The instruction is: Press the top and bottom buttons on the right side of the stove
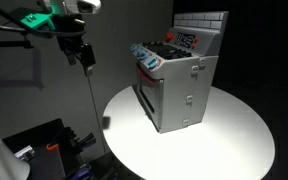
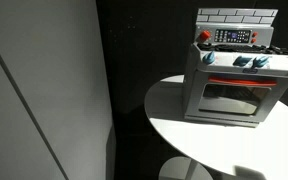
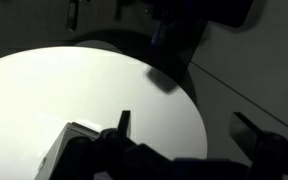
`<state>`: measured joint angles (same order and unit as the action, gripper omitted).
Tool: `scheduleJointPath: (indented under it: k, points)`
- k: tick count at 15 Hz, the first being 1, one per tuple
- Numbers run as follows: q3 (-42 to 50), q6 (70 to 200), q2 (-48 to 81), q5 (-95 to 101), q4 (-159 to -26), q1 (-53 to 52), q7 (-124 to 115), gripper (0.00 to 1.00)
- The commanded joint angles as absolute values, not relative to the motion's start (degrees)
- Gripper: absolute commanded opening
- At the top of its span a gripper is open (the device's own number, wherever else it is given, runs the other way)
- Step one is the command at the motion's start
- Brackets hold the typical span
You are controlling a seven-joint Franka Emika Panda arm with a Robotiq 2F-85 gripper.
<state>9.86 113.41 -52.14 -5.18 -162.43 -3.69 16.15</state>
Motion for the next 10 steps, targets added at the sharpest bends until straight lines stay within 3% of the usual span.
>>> scheduleJointPath:
  k: [1,10]
  points:
    - [9.41,113.22,-51.91,-5.57,-162.69,-3.23,16.45,1.0]
    - [9.4,113.29,-50.96,-5.73,-161.12,-3.05,16.11,1.0]
